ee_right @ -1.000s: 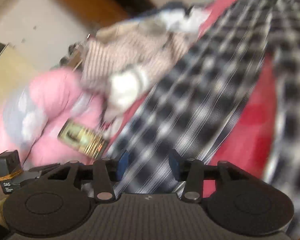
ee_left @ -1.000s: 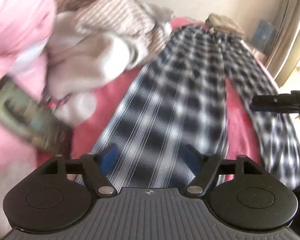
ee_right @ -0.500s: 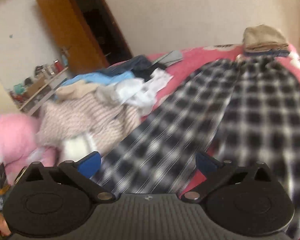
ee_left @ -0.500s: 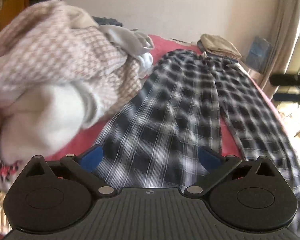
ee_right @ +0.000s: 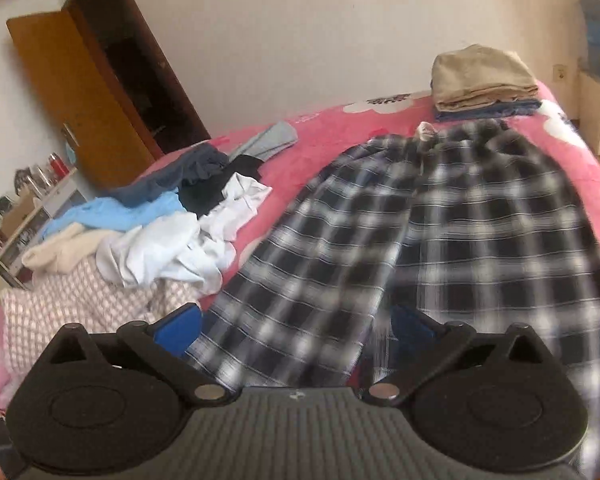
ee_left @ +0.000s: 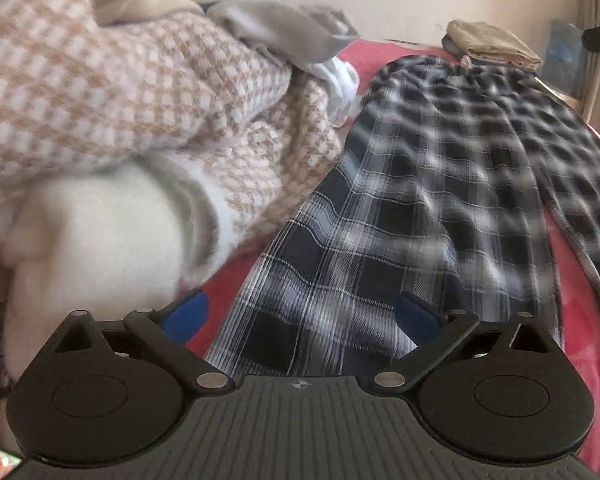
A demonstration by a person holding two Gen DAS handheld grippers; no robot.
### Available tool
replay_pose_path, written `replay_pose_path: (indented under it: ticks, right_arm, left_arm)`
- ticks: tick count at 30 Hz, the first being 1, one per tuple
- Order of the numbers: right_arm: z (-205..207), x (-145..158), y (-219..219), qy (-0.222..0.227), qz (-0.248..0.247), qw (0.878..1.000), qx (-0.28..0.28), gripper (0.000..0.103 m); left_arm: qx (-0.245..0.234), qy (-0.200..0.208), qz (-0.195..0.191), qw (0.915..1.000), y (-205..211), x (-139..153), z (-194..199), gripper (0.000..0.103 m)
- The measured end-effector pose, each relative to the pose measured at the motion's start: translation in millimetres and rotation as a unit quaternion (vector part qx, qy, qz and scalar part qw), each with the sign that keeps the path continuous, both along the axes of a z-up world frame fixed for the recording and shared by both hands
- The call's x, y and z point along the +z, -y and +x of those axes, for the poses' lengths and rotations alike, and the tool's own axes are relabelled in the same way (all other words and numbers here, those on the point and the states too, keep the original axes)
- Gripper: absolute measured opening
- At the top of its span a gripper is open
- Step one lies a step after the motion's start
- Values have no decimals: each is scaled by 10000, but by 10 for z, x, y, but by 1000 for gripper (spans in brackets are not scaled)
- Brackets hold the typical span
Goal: Fold clothes
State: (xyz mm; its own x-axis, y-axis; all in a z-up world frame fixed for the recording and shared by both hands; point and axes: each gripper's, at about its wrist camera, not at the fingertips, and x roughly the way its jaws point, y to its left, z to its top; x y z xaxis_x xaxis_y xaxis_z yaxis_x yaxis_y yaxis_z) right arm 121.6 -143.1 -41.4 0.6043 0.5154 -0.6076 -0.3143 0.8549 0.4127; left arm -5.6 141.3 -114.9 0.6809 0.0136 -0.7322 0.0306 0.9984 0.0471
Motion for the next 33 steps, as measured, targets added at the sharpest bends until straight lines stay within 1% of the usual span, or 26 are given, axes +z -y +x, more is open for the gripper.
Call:
replay_pose_path:
  ticks: [2,3,4,5,8,11,14,16,20,22,23,25,27,29,33]
  right_arm:
    - [95,-52,21,-105,189,9997,90,103]
    - [139,-82,29,-168,281,9994,131,103]
    - [180,-117,35,-241,367,9989,160,103]
    - [220,-156,37,-315,439,9984,182,103]
    - [307,-259,24,-477,504,9974,192,103]
    - [381,-326,-14,-557,444,9972,211,103]
    - [473,-352,-54,-574,357,9975,186,103]
    - [562,-345,-86,-565,279,9979,134,103]
    - [824,-306,-203,-475,88,9988,47,102]
    - [1019,-306,-319,-487,-76,9988,26,101]
    - [1134,-318,-391,-508,-154,9986,43,98]
    - [1384,-349,-557,-548,-330,9979,98,94]
    - [1631,-390,-736,-586,-523,9968,153,84]
    - [1849,-438,-961,-562,-793,9949,283,81]
    - [2198,-559,-1412,-481,-1353,9882,539,72]
  left_arm:
    - [116,-112,-83,9998,-30,-43,105,87]
    - [177,-178,-187,9995,-64,-66,152,77]
    - [237,-244,-294,9990,-97,-90,199,72]
    - [286,-291,-409,9983,-120,-113,248,71]
    - [379,-216,-558,9975,-140,-127,344,65]
    - [443,-144,-688,9965,-136,-141,423,59]
    - [425,-63,-733,9964,-88,-140,447,48]
    - [380,11,-728,9966,-61,-125,416,34]
    - [318,112,-708,9969,-39,-145,373,23]
    - [270,202,-731,9968,-36,-144,343,11]
    - [253,258,-799,9961,-81,-130,283,5]
    - [236,387,-968,9943,-119,-103,213,2]
    - [157,514,-1162,9918,-158,-65,131,2]
    - [15,635,-1415,9879,-175,-31,71,1]
    - [-265,797,-1775,9805,-194,3,-46,1]
